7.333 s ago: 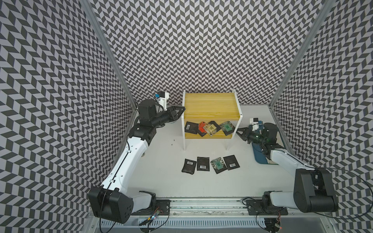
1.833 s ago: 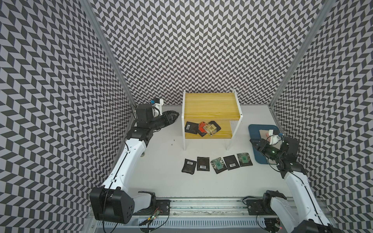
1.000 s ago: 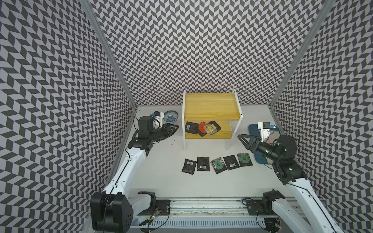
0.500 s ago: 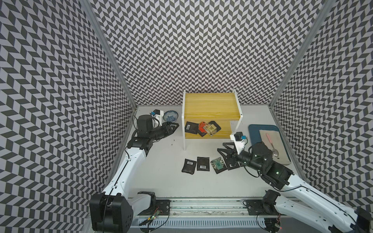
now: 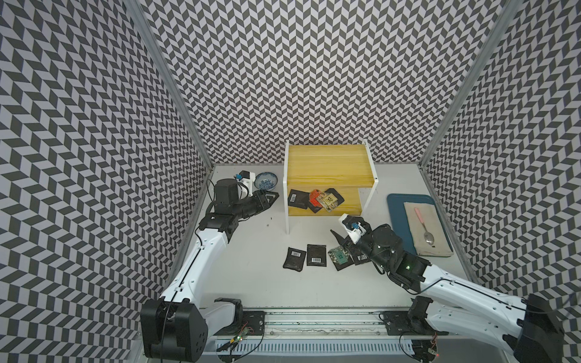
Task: Remove the tea bags from the shelf
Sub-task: Pick up the tea bag from the shelf.
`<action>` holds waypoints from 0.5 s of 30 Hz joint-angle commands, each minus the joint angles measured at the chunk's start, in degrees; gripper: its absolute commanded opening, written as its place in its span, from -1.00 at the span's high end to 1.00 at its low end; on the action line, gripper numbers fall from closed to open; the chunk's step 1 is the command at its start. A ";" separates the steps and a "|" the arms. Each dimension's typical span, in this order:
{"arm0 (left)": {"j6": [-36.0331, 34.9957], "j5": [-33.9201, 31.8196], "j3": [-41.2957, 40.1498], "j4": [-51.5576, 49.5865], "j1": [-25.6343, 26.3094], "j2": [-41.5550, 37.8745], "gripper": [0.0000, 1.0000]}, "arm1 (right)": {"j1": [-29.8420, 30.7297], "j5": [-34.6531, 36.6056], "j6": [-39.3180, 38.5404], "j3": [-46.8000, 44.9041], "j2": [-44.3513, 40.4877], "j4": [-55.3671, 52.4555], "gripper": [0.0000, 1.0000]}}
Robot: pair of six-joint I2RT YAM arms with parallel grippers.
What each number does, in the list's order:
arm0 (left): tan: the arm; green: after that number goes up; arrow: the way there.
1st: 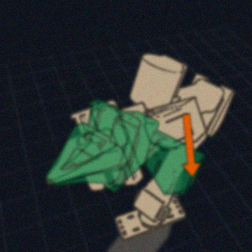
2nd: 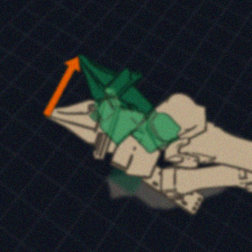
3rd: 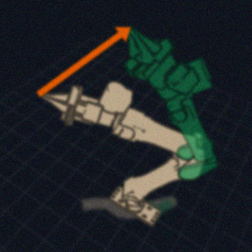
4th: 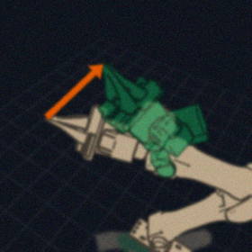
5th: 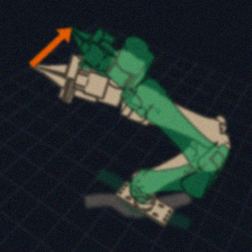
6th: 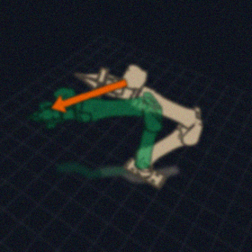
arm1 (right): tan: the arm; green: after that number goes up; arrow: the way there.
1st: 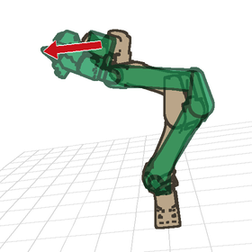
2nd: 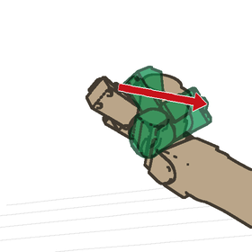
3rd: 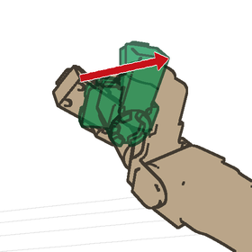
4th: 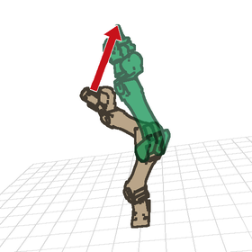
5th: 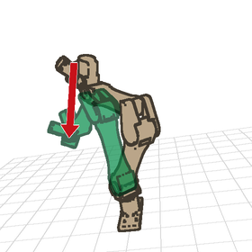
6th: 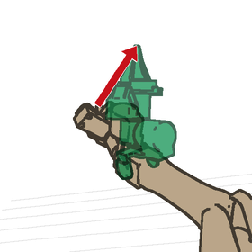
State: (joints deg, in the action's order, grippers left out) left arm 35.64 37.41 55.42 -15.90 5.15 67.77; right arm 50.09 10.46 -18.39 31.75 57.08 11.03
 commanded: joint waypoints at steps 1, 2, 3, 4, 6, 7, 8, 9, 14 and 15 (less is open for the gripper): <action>-0.56 0.65 1.98 1.31 -0.23 0.08 0.22 | 0.26 0.39 -7.91 -1.41 0.78 8.44 -0.38; -0.57 0.65 2.02 1.29 -0.24 0.17 0.22 | 0.28 0.69 -8.57 -1.96 0.97 9.89 -0.38; -0.66 0.69 1.90 1.31 -0.29 0.23 0.22 | 0.23 1.50 -8.69 -2.29 1.39 11.10 -0.38; -0.66 0.74 1.76 1.45 -0.23 0.38 0.22 | 0.27 2.32 -8.72 -2.28 1.92 11.83 -0.38; -0.58 0.82 1.58 1.69 -0.28 0.61 0.22 | 0.23 3.11 -10.16 -1.83 3.68 12.55 -0.38; -0.50 0.91 1.55 1.87 -0.23 0.82 0.22 | 0.24 3.23 -11.13 -1.40 4.87 12.57 -0.38; -0.48 0.98 1.46 2.01 -0.23 0.94 0.23 | 0.27 3.77 -11.85 -1.10 5.86 12.74 -0.39; -0.39 1.02 1.45 2.16 -0.23 1.09 0.23 | 0.23 4.46 -12.55 -0.62 7.09 12.84 -0.38; -0.59 1.00 1.97 2.10 -0.23 1.23 0.23 | 0.19 6.93 -15.94 0.11 11.85 16.88 -0.38; -0.57 1.00 2.06 2.10 -0.23 1.31 0.23 | 0.10 6.97 -16.23 0.51 12.55 17.26 -0.38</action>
State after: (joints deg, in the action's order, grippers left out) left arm 35.64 37.45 55.42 -15.44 5.15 68.90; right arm 50.09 15.38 -32.05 30.39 68.40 22.48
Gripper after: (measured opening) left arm 0.388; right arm 0.690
